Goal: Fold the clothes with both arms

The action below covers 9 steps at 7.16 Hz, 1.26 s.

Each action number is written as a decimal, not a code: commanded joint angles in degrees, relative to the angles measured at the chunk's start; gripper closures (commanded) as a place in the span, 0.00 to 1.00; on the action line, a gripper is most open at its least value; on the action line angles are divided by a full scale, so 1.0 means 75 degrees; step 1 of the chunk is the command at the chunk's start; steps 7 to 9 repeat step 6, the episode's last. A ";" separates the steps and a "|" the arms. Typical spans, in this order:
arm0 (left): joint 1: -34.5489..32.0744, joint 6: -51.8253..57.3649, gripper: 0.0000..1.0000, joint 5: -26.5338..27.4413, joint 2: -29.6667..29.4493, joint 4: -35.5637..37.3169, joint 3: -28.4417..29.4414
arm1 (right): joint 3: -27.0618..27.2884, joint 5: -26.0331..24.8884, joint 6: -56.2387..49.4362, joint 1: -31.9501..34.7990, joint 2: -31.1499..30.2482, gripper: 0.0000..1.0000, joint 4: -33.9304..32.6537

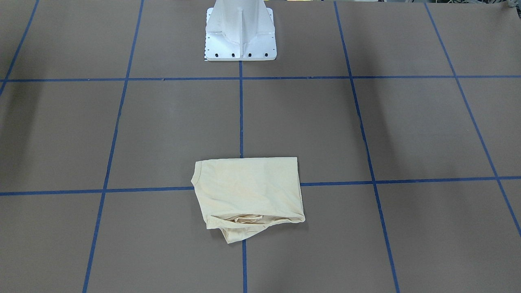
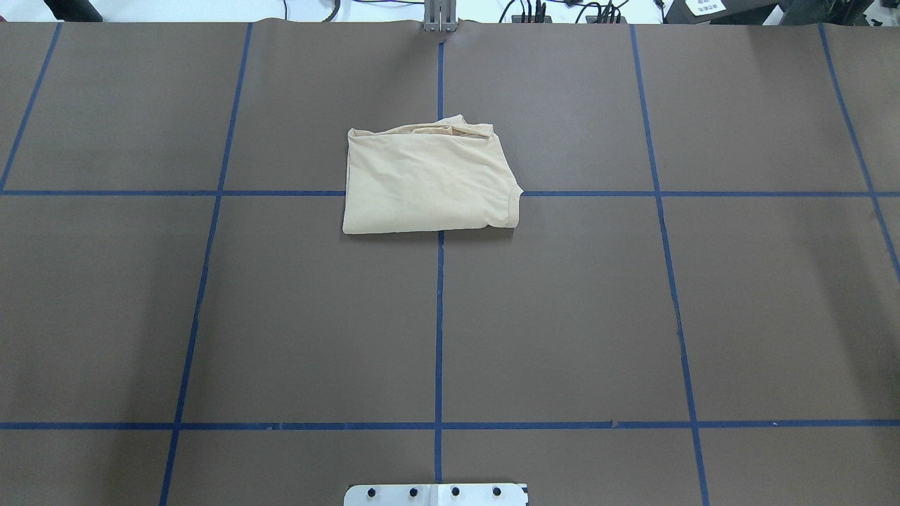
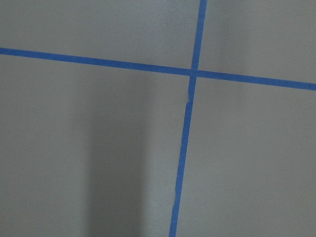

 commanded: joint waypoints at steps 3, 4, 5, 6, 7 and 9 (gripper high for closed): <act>-0.0037 -0.0004 0.00 -0.0008 -0.0087 -0.0001 -0.0033 | 0.0186 0.0105 0.0025 0.0223 -0.0155 0.00 -0.0015; -0.0049 -0.0016 0.00 0.0049 -0.0075 0.0011 0.0024 | 0.0211 -0.0045 0.0013 0.0223 -0.0179 0.00 -0.0096; -0.0049 -0.0016 0.00 0.0050 -0.0086 0.0011 -0.0022 | 0.0060 -0.0070 -0.0010 0.0223 -0.0179 0.00 -0.0004; -0.0049 -0.0016 0.00 0.0027 -0.0121 0.0000 -0.0034 | 0.0059 -0.0557 0.0013 0.0223 -0.0330 0.00 -0.0015; -0.0049 -0.0016 0.00 0.0027 -0.0121 0.0000 -0.0034 | 0.0059 -0.0557 0.0013 0.0223 -0.0330 0.00 -0.0015; -0.0049 -0.0016 0.00 0.0027 -0.0121 0.0000 -0.0034 | 0.0059 -0.0557 0.0013 0.0223 -0.0330 0.00 -0.0015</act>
